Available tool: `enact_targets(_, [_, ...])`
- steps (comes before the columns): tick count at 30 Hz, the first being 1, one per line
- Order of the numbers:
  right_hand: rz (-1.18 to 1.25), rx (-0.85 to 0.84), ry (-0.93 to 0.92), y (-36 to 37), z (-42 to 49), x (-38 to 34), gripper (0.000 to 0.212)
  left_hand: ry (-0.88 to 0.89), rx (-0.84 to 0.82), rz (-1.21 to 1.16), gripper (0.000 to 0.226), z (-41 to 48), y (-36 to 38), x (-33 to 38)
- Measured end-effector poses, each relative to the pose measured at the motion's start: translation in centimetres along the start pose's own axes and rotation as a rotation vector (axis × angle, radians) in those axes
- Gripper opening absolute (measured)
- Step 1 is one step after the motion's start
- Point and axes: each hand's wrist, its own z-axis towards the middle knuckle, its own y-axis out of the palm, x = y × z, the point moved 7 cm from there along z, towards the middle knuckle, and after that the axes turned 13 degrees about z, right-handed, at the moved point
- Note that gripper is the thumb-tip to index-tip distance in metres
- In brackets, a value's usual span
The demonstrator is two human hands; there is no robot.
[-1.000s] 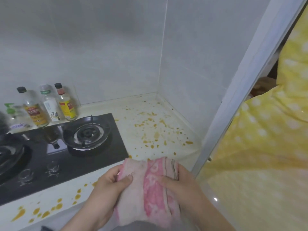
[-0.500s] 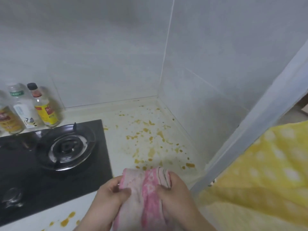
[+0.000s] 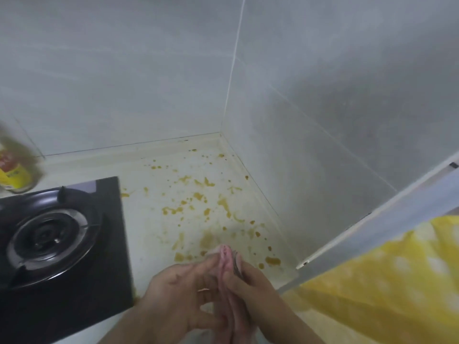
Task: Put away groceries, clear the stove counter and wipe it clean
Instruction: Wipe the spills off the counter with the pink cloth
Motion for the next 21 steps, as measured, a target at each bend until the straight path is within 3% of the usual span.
enact_targets(3, [-0.085,0.031,0.011,-2.6,1.0,0.4,0.027,-0.040,0.036,-0.009,0.089,1.8,1.2,-0.3])
enact_targets(7, [-0.070,-0.007,0.066,-5.9,1.8,0.8,0.036,-0.103,-0.031,-0.125,0.052,4.7,2.6,-1.7])
enact_targets(12, [-0.116,-0.005,0.076,-9.5,3.0,0.8,0.024,-0.096,-0.065,-0.190,0.052,7.9,4.4,-2.4])
enact_targets(15, [-0.037,-0.059,0.105,-10.3,3.6,1.4,0.031,-0.069,-0.108,-0.241,0.052,9.2,4.9,-2.8])
enact_targets(18, [-0.101,-0.060,0.075,-11.5,4.1,2.0,0.037,-0.069,-0.090,-0.245,0.053,10.3,5.1,-3.5])
enact_targets(21, [-0.150,-0.030,0.067,-12.5,4.5,2.7,0.026,-0.080,-0.046,-0.239,0.053,11.1,4.9,-4.3])
